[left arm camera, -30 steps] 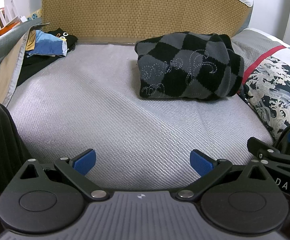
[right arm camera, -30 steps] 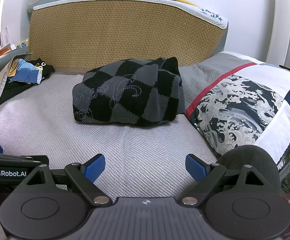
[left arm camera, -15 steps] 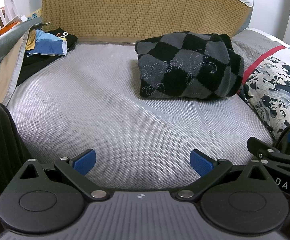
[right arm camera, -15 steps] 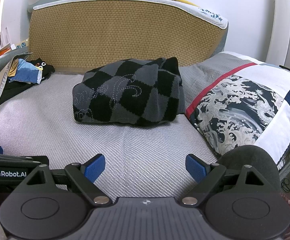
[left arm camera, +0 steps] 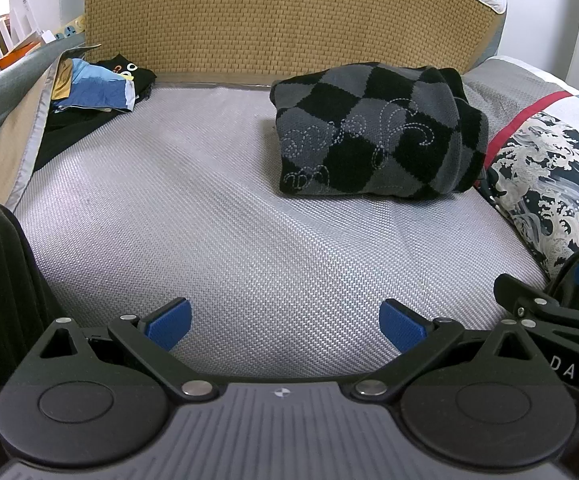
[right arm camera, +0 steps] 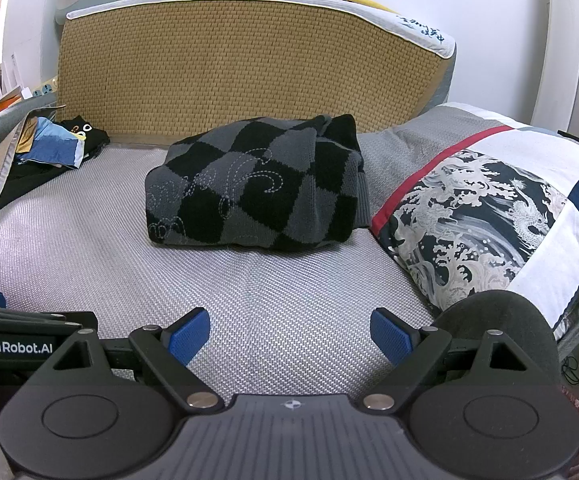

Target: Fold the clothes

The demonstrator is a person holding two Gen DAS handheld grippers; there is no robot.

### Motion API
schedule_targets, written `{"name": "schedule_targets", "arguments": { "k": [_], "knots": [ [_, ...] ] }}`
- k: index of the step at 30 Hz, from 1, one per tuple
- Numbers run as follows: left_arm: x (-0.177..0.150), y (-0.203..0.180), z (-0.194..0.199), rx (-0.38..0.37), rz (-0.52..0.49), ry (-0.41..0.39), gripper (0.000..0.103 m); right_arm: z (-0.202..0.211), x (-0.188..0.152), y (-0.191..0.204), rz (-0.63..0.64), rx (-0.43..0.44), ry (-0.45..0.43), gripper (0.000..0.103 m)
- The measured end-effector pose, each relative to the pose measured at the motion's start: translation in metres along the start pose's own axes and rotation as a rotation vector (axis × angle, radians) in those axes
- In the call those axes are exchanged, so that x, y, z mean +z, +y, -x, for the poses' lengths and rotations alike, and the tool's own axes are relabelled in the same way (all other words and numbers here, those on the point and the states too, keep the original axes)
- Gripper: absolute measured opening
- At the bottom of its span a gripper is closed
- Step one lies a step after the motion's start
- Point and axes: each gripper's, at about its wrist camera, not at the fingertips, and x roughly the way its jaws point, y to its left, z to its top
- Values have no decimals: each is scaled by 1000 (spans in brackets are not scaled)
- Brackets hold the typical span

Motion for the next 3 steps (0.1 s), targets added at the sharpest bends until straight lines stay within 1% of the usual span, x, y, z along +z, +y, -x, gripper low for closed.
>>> {"name": "schedule_targets", "arguments": {
  "k": [3],
  "knots": [
    [0,0,0,0,1,0,103,0,0,0,0,0,-1,90]
  ]
}}
